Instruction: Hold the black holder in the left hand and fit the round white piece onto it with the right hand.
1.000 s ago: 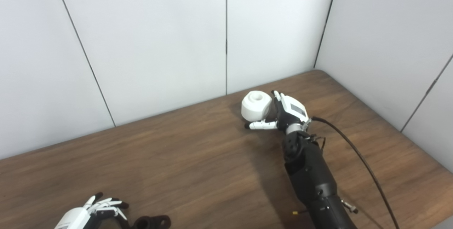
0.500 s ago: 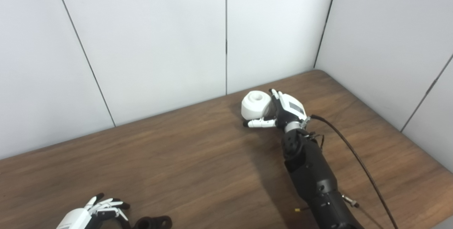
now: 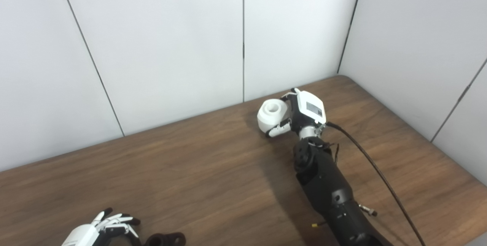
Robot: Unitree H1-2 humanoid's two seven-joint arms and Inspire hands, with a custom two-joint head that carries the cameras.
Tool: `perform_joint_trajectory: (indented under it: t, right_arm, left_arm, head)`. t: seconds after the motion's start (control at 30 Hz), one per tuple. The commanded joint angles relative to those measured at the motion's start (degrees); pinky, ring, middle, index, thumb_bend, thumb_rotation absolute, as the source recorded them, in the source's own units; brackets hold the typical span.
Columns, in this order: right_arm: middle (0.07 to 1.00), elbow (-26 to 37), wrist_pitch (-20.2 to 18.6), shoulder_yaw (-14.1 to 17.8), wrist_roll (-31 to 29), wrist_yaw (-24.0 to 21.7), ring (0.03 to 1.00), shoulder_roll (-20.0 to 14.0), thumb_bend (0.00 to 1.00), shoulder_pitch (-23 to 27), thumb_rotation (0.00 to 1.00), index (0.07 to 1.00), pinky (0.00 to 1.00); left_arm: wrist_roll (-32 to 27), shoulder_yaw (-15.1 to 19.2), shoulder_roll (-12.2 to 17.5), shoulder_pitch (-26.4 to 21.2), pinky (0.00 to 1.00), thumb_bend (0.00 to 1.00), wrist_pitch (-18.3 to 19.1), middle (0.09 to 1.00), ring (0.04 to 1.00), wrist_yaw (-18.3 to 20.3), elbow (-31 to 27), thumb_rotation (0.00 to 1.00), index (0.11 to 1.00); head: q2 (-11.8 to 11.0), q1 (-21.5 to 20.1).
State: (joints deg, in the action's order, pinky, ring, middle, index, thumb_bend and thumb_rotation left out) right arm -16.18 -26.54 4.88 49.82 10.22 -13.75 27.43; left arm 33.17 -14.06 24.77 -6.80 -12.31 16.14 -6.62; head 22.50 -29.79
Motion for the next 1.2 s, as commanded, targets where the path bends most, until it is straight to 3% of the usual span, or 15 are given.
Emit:
perform_joint_trajectory:
  t: [0.0, 0.37, 0.6, 0.67, 1.0, 1.17]
  right_arm:
    - [0.907, 0.9, 0.0, -0.6, -0.7, 1.3, 0.934, -2.0, 0.51, 1.6, 0.13, 0.483, 0.76]
    - [0.917, 2.4, -0.3, -1.1, -3.7, 1.1, 0.953, -3.3, 0.51, 0.8, 0.14, 0.482, 0.81]
    - [0.908, 5.7, -0.3, -2.0, -3.3, -0.7, 0.934, -4.3, 0.51, 0.0, 0.14, 0.481, 0.76]
    - [0.899, 7.2, -0.3, -2.8, -3.2, -1.2, 0.926, -4.7, 0.51, -0.5, 0.14, 0.482, 0.72]
    - [0.933, 20.4, -0.3, -4.3, -3.7, -7.0, 0.978, -2.9, 0.51, -5.3, 0.14, 0.481, 0.76]
    - [0.926, 27.6, -0.2, -5.8, -2.9, -10.3, 0.966, -1.8, 0.51, -7.7, 0.14, 0.479, 0.77]
  left_arm:
    - [0.4, 0.1, 0.5, -0.4, 1.0, 0.51, -0.1, 0.789, 0.869, -0.2, -1.7, 0.04, 0.48]
    - [0.1, 0.2, 0.3, -0.6, 1.0, 0.51, -0.1, 0.79, 0.867, -0.1, -1.6, 0.04, 0.48]
    - [0.4, 0.0, -0.1, -1.1, 1.0, 0.51, 1.2, 0.794, 0.86, 0.7, -2.4, 0.04, 0.48]
    - [0.6, -0.1, -0.3, -1.2, 0.94, 0.51, 1.4, 0.79, 0.851, 0.6, -2.4, 0.04, 0.48]
    - [0.5, -0.3, -0.6, -1.7, 0.79, 0.51, 1.7, 0.779, 0.826, 0.4, -1.8, 0.04, 0.481]
    - [0.9, -0.7, -0.8, -1.9, 0.8, 0.51, 2.6, 0.785, 0.833, 1.1, -2.3, 0.04, 0.481]
  head:
    - [0.1, 0.0]
    - [0.8, 0.1]
    - [2.7, 1.8]
    - [3.1, 2.2]
    - [5.0, 5.2]
    - [6.1, 7.7]
